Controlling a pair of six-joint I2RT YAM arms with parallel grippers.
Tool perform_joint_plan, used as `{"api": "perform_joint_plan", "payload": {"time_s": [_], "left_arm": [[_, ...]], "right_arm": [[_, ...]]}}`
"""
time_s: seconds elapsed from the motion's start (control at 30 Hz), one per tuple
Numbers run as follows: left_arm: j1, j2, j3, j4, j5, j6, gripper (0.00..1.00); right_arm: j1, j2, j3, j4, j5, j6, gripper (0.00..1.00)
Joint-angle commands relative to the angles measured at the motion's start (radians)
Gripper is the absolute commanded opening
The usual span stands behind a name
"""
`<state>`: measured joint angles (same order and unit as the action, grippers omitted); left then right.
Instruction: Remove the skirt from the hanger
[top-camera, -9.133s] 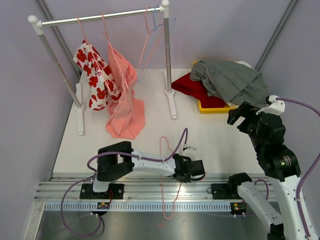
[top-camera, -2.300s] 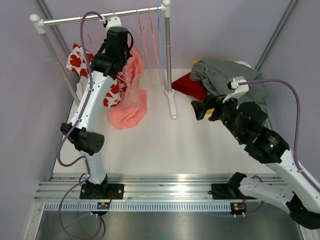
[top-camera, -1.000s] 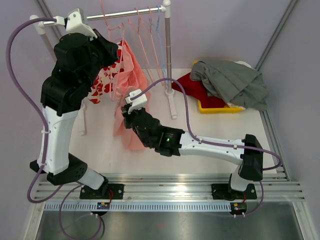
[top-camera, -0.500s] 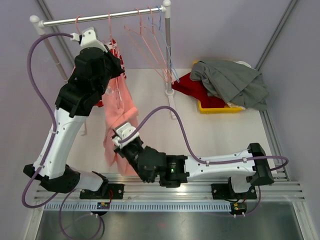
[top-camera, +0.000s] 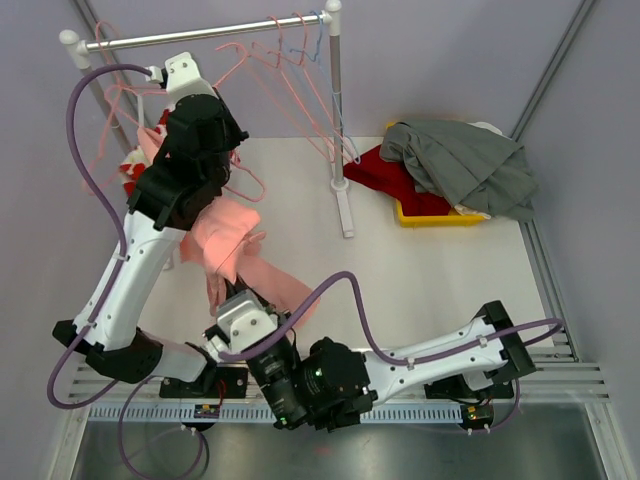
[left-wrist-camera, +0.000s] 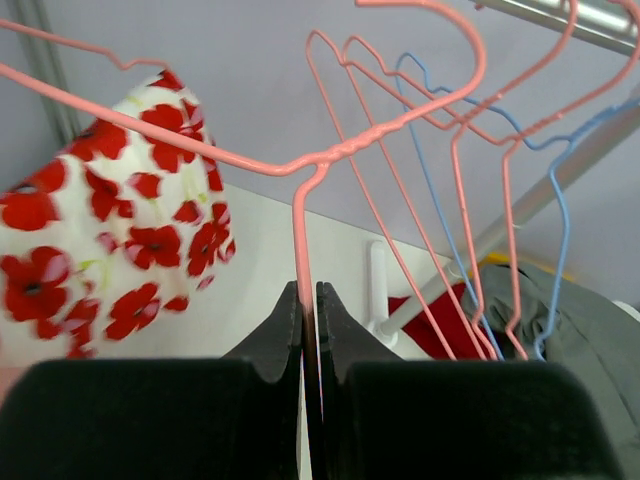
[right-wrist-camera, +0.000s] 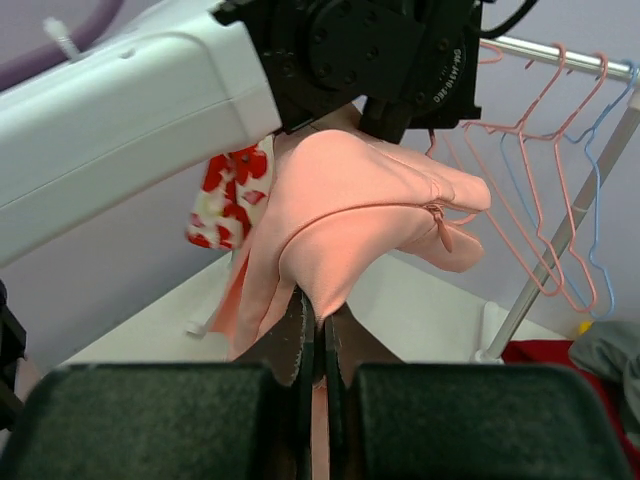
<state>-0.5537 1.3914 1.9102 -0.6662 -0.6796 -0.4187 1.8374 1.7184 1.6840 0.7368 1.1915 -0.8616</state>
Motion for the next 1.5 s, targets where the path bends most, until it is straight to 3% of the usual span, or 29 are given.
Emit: {"api": "perform_joint_plan", "payload": {"time_s": [0.0, 0.1, 0.23, 0.63, 0.97, 1.2, 1.47], "left_arm": [[0.063, 0.031, 0.021, 0.218, -0.078, 0.205, 0.0], [0.106, 0.023, 0.044, 0.202, -0.032, 0.208, 0.0], [0.129, 0.02, 0.098, 0.163, -0.002, 0.209, 0.0], [0.129, -0.049, 0.038, 0.117, 0.147, 0.069, 0.0], [0.11, -0.071, 0.039, 0.109, 0.201, 0.066, 0.0], [0.092, -0.104, 0.139, 0.051, 0.405, 0.077, 0.0], [0.09, -0.129, 0.178, 0.036, 0.362, 0.136, 0.0]], "right_arm": [[0.148, 0.016, 0.085, 0.37, 0.019, -0.325, 0.0], [0.174, 0.052, 0.074, 0.502, 0.054, -0.436, 0.0], [0.181, 0.055, -0.009, 0.649, 0.103, -0.464, 0.0], [0.154, 0.056, -0.144, 0.817, 0.163, -0.52, 0.0], [0.102, 0.009, -0.306, 0.816, 0.223, -0.453, 0.0], [0.068, -0.017, -0.36, 0.816, 0.226, -0.436, 0.0], [0.068, -0.032, -0.395, 0.816, 0.241, -0.43, 0.0]]}}
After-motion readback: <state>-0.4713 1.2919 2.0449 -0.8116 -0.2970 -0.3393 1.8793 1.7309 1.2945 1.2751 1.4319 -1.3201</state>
